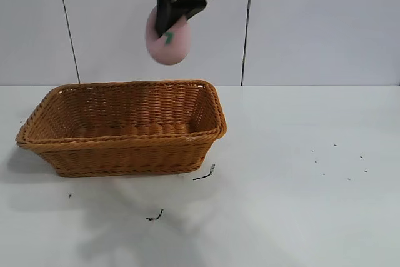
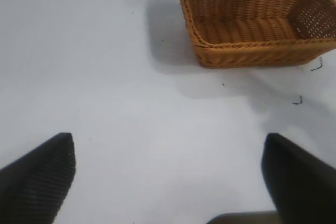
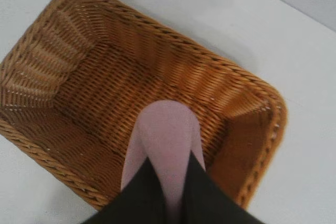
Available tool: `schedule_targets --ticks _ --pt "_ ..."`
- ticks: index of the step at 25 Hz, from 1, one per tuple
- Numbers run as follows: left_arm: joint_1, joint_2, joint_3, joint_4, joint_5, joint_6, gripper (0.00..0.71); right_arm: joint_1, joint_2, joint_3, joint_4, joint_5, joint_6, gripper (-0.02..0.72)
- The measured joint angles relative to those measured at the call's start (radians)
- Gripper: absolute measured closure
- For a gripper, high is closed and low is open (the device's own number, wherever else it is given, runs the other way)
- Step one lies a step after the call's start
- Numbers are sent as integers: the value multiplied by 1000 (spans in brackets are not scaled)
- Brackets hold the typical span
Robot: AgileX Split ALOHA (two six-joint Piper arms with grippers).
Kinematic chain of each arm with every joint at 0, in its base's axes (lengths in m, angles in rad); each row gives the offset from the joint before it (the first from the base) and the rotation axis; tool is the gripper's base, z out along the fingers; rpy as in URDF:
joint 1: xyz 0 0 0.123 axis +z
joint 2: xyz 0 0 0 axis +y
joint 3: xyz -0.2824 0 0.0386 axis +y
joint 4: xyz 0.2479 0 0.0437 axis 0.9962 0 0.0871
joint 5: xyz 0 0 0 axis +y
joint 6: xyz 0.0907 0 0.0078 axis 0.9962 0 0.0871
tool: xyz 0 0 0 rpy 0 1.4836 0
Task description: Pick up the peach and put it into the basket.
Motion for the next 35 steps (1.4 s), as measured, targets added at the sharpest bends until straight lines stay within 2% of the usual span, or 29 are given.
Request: schedule_targets --ticks 6,11,13,16,19,20,22,24,30,35 --pt "0 0 0 0 0 0 17 9 159 0 -3 -159 0 715" --pt "0 0 0 0 0 0 17 9 223 0 -6 -200 0 711" --pt "0 0 0 0 0 0 17 9 228 0 -6 -200 0 671" --pt "0 0 0 0 0 0 17 9 228 0 -4 -198 0 467" --pt "0 0 0 0 0 0 17 9 228 0 -2 -198 1 167" --pt "0 0 0 0 0 0 17 9 228 -3 -2 -194 1 111" --pt "0 0 0 0 0 0 17 9 228 -32 -2 -164 1 45" --pt "0 0 0 0 0 0 17 9 228 -81 -2 -105 1 24" --pt "0 0 0 0 0 0 17 6 227 -303 -9 115 2 16" --pt "0 0 0 0 0 0 17 -45 222 -396 -28 205 26 16"
